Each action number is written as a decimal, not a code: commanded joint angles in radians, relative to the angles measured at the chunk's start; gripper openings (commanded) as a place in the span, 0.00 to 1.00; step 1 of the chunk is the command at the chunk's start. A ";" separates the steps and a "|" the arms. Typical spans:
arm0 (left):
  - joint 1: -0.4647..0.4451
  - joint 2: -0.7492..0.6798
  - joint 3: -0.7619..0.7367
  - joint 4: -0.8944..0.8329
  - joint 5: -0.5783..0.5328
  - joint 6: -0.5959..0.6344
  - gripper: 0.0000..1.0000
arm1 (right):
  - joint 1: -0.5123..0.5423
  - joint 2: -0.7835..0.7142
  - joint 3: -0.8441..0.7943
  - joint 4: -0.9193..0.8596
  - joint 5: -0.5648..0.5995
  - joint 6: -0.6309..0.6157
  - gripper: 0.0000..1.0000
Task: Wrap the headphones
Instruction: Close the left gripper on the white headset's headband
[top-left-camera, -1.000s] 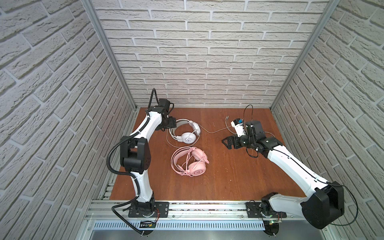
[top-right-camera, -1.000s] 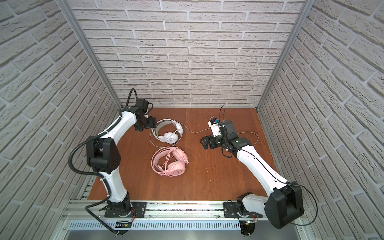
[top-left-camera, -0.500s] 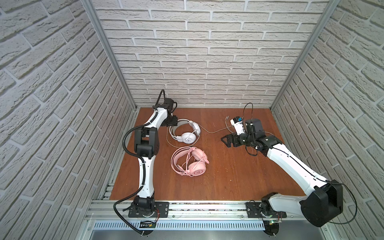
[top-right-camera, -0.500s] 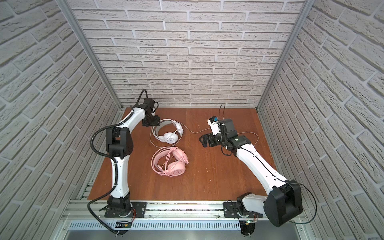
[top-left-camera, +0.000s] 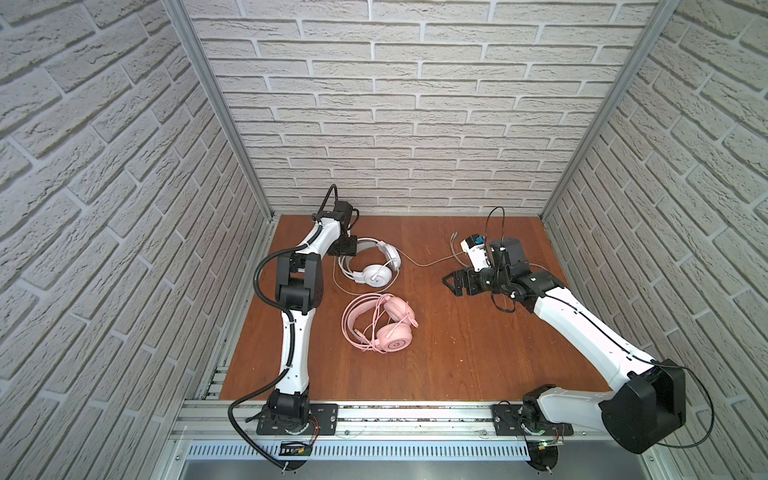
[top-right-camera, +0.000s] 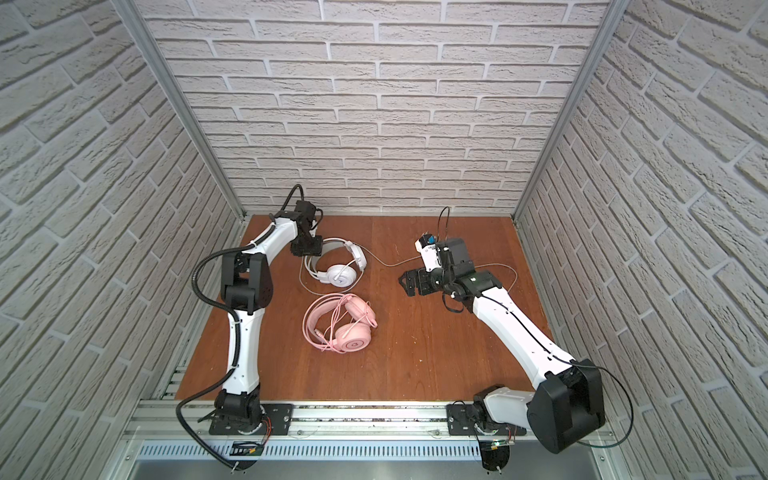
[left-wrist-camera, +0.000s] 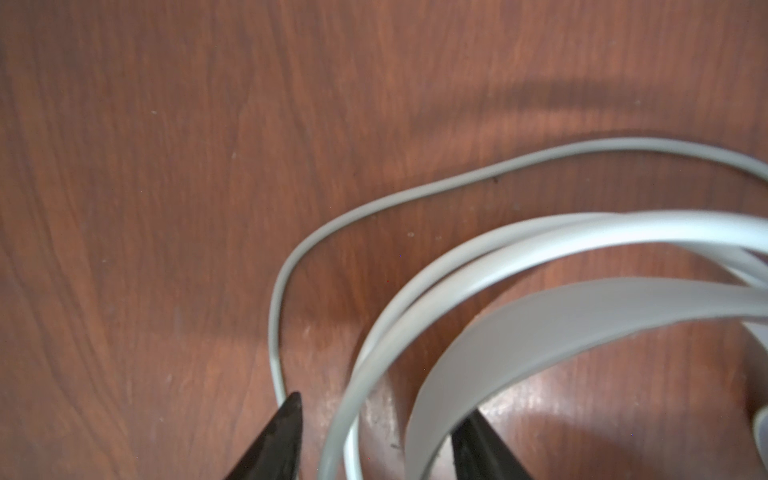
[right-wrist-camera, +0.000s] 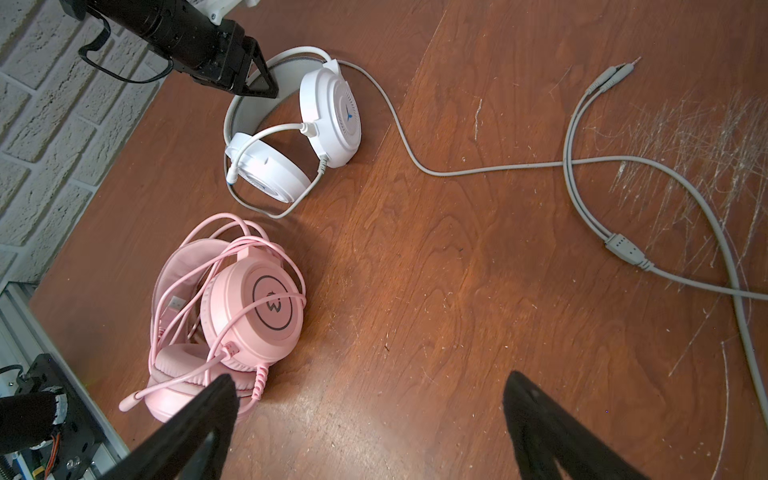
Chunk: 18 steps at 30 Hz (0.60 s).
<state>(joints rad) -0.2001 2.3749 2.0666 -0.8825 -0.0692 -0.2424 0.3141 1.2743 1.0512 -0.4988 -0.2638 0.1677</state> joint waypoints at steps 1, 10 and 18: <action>-0.019 0.029 0.020 -0.028 -0.051 0.030 0.51 | 0.000 -0.007 0.013 0.005 0.009 -0.009 1.00; -0.026 0.012 -0.016 -0.070 -0.108 0.001 0.48 | 0.000 -0.007 -0.005 0.006 0.008 -0.006 1.00; -0.027 0.008 -0.027 -0.121 -0.073 -0.066 0.50 | 0.000 -0.006 -0.012 0.000 0.006 -0.009 1.00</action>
<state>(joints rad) -0.2260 2.3894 2.0594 -0.9424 -0.1448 -0.2676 0.3141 1.2743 1.0504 -0.5133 -0.2596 0.1677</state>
